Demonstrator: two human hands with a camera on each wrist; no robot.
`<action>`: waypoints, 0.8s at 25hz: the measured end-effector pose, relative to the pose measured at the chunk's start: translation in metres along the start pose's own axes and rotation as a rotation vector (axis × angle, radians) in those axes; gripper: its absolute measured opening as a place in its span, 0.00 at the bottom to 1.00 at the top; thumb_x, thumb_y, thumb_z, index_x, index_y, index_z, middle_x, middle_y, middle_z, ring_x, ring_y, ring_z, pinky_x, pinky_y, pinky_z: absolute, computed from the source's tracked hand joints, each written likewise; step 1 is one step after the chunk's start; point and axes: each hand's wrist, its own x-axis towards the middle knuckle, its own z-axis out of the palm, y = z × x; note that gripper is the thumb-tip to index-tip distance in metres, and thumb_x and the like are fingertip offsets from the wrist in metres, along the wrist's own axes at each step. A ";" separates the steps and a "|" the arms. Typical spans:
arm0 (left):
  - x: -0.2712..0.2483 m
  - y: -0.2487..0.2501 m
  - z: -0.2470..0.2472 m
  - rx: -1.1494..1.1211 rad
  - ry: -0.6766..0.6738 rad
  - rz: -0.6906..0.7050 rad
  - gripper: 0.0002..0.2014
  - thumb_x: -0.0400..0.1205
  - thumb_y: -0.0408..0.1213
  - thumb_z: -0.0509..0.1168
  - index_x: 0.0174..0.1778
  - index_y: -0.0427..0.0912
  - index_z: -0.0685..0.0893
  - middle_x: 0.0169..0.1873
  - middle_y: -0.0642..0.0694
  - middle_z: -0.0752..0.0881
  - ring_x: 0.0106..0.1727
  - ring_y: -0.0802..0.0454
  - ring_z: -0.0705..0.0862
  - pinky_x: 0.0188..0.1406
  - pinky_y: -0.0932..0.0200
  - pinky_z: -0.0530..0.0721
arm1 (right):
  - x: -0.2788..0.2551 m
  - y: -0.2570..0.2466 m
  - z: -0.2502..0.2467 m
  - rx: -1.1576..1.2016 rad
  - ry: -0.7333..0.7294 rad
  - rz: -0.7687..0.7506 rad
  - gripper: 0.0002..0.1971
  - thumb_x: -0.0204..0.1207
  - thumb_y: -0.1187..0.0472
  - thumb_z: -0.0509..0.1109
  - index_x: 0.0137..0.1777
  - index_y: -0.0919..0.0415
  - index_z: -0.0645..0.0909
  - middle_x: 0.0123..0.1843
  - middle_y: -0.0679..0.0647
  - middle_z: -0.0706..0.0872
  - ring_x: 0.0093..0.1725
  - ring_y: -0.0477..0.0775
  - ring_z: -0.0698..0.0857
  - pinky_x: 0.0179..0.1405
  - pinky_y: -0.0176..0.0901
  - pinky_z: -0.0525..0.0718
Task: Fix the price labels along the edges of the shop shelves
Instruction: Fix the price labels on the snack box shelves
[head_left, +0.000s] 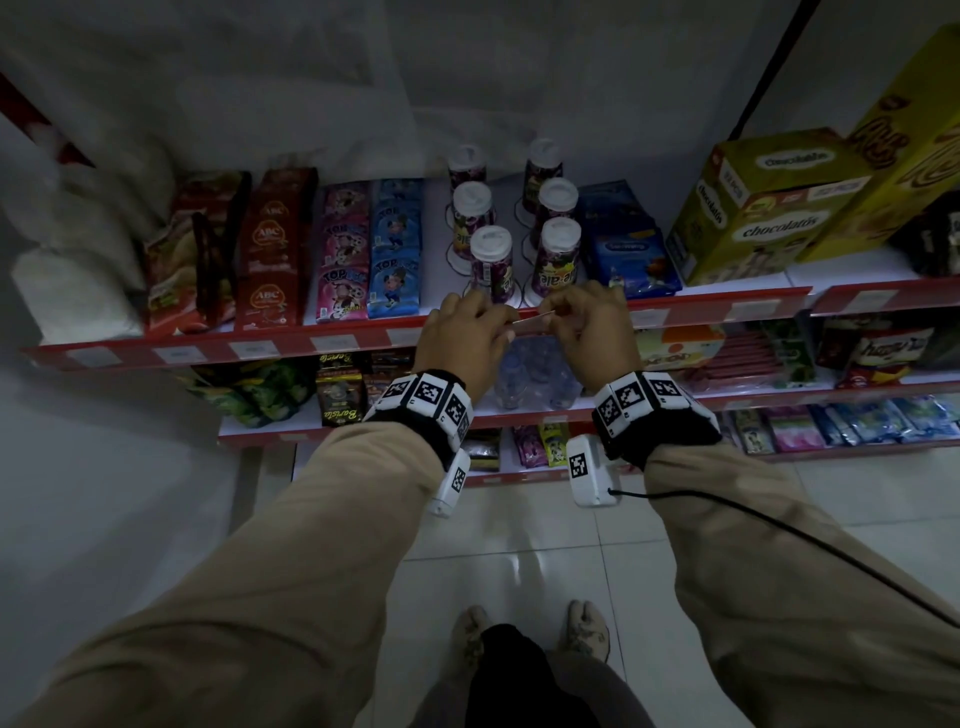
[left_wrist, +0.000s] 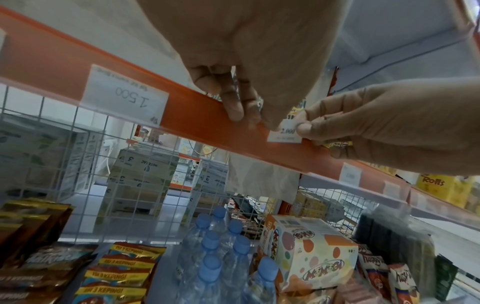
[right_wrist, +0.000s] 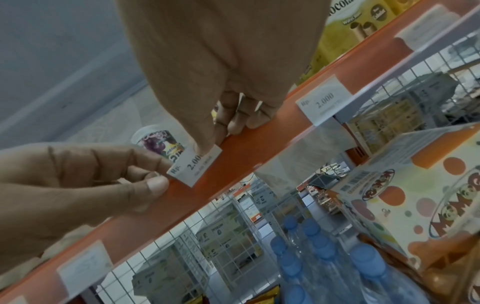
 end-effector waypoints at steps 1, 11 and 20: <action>0.000 0.000 0.000 0.007 -0.003 0.000 0.14 0.84 0.44 0.60 0.64 0.48 0.81 0.57 0.44 0.79 0.60 0.42 0.73 0.55 0.49 0.71 | -0.001 0.000 -0.001 -0.024 -0.006 -0.013 0.08 0.75 0.66 0.69 0.52 0.61 0.86 0.55 0.62 0.83 0.59 0.66 0.75 0.62 0.47 0.67; 0.004 0.008 0.003 0.204 -0.021 -0.031 0.13 0.85 0.41 0.57 0.60 0.46 0.83 0.58 0.42 0.79 0.59 0.40 0.74 0.53 0.48 0.69 | 0.001 0.000 -0.001 -0.395 -0.124 -0.066 0.12 0.80 0.62 0.63 0.59 0.60 0.84 0.61 0.62 0.80 0.62 0.63 0.73 0.64 0.53 0.68; 0.000 0.006 0.006 0.197 -0.022 -0.003 0.14 0.87 0.42 0.54 0.62 0.43 0.81 0.60 0.41 0.79 0.60 0.40 0.74 0.54 0.47 0.70 | -0.003 0.002 0.002 -0.440 -0.118 -0.095 0.13 0.79 0.65 0.63 0.62 0.61 0.82 0.61 0.64 0.80 0.62 0.64 0.73 0.59 0.55 0.71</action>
